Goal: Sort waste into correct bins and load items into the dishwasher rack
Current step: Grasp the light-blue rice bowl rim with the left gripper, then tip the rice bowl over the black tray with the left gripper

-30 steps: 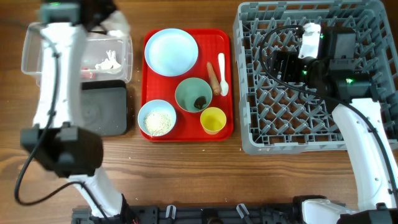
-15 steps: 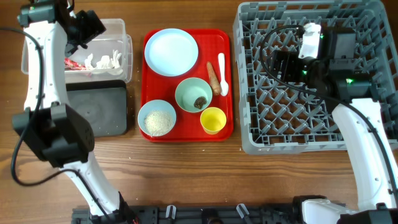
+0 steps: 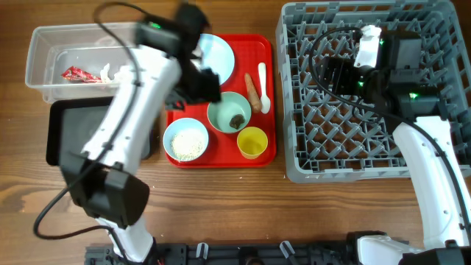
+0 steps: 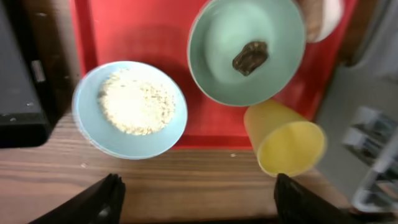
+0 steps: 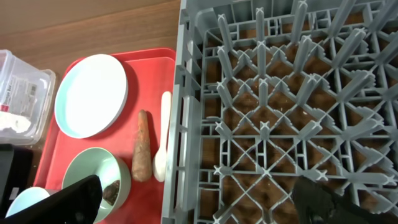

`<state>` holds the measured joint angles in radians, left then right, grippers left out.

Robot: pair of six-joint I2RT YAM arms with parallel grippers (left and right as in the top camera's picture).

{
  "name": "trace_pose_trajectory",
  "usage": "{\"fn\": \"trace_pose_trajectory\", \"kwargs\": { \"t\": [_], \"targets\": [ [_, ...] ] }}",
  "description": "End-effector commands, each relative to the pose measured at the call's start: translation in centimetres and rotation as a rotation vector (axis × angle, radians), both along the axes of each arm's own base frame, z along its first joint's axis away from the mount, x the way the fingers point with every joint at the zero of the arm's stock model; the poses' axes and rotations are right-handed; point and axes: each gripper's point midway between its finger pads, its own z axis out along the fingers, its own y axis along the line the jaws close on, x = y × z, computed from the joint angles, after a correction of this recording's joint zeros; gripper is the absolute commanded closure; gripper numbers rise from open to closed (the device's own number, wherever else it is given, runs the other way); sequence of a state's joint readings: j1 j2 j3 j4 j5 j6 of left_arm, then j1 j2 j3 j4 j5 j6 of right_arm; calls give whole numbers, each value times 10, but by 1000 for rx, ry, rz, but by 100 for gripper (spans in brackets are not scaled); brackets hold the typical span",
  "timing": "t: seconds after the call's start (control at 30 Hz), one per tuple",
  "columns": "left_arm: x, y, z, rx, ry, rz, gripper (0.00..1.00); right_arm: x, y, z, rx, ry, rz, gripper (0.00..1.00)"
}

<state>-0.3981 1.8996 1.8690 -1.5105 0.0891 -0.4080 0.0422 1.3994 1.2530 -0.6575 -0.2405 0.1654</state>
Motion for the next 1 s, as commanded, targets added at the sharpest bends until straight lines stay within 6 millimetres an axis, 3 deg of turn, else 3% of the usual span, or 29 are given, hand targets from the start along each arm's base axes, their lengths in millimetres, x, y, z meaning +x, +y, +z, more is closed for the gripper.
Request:
{"fn": "trace_pose_trajectory", "kwargs": {
  "t": [0.0,0.07,0.13,0.37,0.53,0.57,0.63,0.7,0.83,0.93,0.97],
  "targets": [
    [-15,-5,-48,104,35,38,35,2,4,6,32,-6,1,0],
    [-17,-11,-79,101,28,31,46,2,4,6,32,-4,1,0],
    [-21,-11,-97,103,30,23,50,1,4,5,32,1,1,0],
    [-29,-9,-129,93,30,-79,55,0,4,4,31,7,1,0],
    [-37,-5,-146,99,40,-85,91,0,4,3,31,9,1,0],
    [-37,-5,-146,98,39,-84,96,0,4,3,31,9,1,0],
    [-37,-5,-146,98,40,-84,96,0,4,3,32,9,1,0],
    [-35,-10,-137,72,47,-80,96,0,4,3,32,10,1,0],
    [-15,-13,-74,-3,26,-30,96,-1,4,3,32,13,1,0],
    [0,6,-27,-74,-26,24,96,-1,4,3,31,12,1,0],
    [4,22,-17,-106,-40,65,96,-1,4,3,31,11,1,0]
  ]
}}
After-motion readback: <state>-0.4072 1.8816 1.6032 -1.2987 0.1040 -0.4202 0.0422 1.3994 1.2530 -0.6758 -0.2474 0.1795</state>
